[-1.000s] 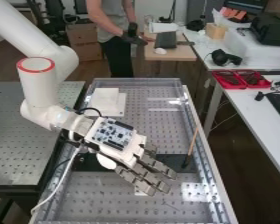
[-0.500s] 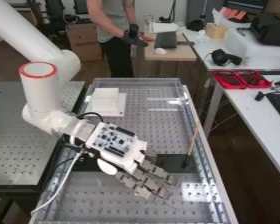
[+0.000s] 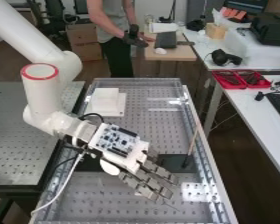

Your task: Grab the pcb board and place it in the clear container

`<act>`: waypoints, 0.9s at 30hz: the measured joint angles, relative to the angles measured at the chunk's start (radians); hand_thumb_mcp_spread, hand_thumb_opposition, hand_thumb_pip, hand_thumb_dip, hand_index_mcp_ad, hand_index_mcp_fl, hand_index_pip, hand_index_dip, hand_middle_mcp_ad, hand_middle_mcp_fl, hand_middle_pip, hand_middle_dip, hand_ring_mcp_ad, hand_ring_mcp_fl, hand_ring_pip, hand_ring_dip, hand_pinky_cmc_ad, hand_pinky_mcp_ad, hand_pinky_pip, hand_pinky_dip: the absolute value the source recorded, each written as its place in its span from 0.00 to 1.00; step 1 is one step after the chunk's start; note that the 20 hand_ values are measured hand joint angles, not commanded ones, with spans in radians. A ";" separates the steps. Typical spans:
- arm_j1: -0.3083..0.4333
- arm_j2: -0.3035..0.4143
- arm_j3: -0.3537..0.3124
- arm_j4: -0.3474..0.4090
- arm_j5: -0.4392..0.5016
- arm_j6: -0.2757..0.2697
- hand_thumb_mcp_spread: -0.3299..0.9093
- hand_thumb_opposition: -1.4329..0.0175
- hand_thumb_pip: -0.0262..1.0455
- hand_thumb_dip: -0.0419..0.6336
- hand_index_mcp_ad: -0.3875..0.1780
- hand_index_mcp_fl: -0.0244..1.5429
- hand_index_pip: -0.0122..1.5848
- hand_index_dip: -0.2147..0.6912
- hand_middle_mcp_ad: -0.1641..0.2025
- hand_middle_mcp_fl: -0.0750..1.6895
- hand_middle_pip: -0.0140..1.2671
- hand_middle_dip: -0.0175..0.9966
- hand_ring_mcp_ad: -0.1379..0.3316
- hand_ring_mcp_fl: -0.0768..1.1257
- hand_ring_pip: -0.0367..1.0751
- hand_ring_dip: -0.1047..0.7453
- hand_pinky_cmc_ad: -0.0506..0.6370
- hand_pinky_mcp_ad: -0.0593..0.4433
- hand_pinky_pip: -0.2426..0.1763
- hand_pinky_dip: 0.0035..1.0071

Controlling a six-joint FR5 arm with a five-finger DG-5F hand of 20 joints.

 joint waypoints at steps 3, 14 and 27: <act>-0.002 -0.002 0.002 -0.002 -0.005 0.000 0.84 0.41 0.38 0.40 0.30 0.28 0.84 0.52 0.60 0.07 0.12 0.15 0.60 0.09 0.11 0.14 0.53 0.36 0.37 0.19; -0.008 -0.008 0.008 -0.005 -0.026 -0.002 0.84 0.41 0.39 0.40 0.30 0.31 0.86 0.52 0.60 0.07 0.12 0.15 0.60 0.09 0.11 0.14 0.53 0.35 0.37 0.19; -0.014 0.020 -0.013 0.039 -0.040 0.017 0.85 0.38 0.39 0.39 0.30 0.42 0.80 0.51 0.60 0.10 0.12 0.15 0.60 0.09 0.11 0.14 0.53 0.35 0.37 0.19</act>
